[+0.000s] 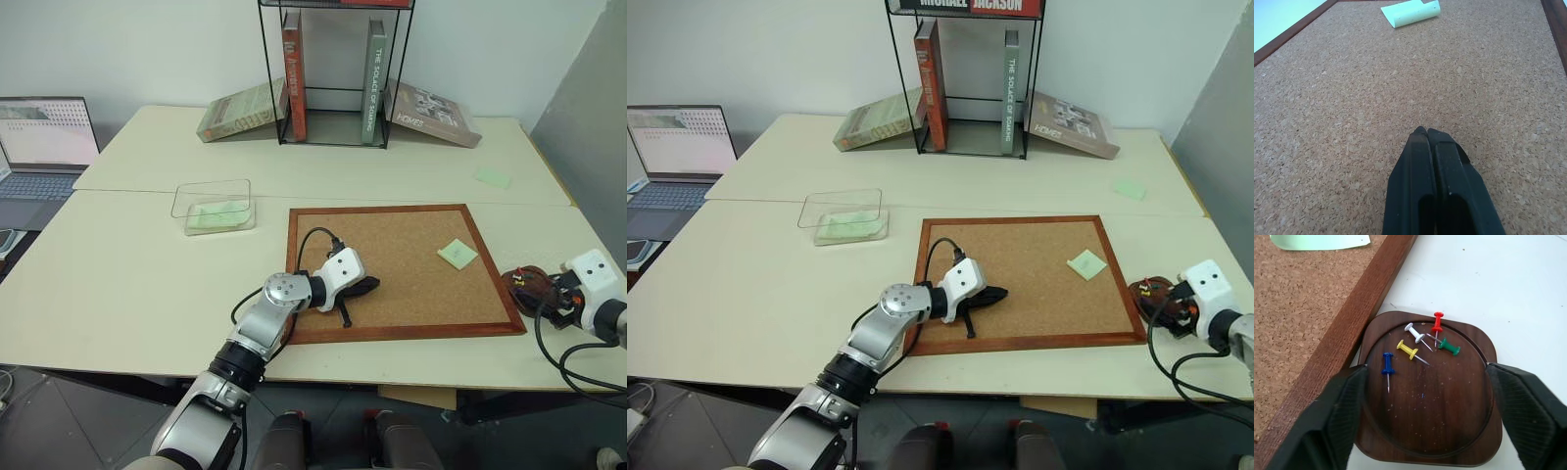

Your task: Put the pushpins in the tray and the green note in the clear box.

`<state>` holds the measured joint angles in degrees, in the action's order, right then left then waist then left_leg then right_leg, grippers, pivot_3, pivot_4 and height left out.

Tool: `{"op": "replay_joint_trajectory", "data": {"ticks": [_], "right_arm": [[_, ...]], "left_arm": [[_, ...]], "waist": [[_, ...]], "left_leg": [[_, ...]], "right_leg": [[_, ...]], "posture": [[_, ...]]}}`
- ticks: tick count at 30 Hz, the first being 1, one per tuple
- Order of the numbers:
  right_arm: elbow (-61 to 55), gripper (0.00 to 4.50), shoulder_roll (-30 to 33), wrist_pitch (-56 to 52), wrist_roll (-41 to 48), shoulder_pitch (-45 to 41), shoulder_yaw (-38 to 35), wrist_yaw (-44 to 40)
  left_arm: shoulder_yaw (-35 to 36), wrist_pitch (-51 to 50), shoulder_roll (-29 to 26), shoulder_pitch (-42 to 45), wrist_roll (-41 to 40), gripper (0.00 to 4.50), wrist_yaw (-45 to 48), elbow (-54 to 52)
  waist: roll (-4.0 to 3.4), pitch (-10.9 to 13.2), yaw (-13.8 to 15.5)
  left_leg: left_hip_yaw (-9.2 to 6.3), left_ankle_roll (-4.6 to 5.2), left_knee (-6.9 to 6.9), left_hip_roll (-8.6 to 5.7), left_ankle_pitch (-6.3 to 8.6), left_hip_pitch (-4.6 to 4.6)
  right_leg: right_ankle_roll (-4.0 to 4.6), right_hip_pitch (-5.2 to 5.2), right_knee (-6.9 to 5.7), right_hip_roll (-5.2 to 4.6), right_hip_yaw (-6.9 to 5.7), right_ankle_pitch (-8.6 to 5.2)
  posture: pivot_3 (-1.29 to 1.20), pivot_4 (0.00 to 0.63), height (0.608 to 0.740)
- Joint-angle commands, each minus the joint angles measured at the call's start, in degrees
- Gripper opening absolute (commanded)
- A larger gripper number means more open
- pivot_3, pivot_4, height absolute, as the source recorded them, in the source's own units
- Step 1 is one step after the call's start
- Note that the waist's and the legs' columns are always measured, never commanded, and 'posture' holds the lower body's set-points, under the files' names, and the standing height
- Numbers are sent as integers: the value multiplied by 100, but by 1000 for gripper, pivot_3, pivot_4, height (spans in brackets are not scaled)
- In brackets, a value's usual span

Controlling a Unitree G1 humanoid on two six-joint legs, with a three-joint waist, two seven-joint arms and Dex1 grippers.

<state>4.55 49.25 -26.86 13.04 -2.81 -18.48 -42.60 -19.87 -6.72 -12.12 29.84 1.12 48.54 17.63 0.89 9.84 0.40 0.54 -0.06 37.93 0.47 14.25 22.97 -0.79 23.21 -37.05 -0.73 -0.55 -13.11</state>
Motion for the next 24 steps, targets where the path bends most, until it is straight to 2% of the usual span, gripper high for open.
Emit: {"op": "replay_joint_trajectory", "data": {"ticks": [1,4,9,17,24], "right_arm": [[-497,4448,215,-31,383,-4,-419,-316],[-1110,4448,219,-228,768,163,-447,-655],[-1468,4448,-207,27,548,-217,305,-380],[-297,4448,-821,636,-10,-1129,1113,-68],[501,4448,-1012,1087,-255,-1503,1397,-127]], "left_arm": [[-93,32,-10,-19,50,0,49,34],[-76,35,-23,-18,51,0,40,29],[-34,1,-7,-3,0,0,36,-38],[177,-163,24,108,-298,0,80,-271],[467,-624,-274,286,-715,0,338,-1222]], "waist": [[0,0,-1],[0,0,-1],[3,1,-11],[4,2,-32],[4,5,-39]], "left_leg": [[1,0,0,0,0,0],[-2,0,-2,1,0,0],[-6,0,0,4,0,-1],[-2,0,0,0,0,3],[-3,0,-4,2,0,8]], "right_leg": [[0,0,0,0,0,0],[0,0,0,0,-1,0],[-1,-1,0,2,-3,0],[-1,2,2,2,0,0],[0,8,0,3,2,0]], "posture": [[0,150,740],[0,150,740],[0,150,740],[0,150,740],[0,150,740]]}}
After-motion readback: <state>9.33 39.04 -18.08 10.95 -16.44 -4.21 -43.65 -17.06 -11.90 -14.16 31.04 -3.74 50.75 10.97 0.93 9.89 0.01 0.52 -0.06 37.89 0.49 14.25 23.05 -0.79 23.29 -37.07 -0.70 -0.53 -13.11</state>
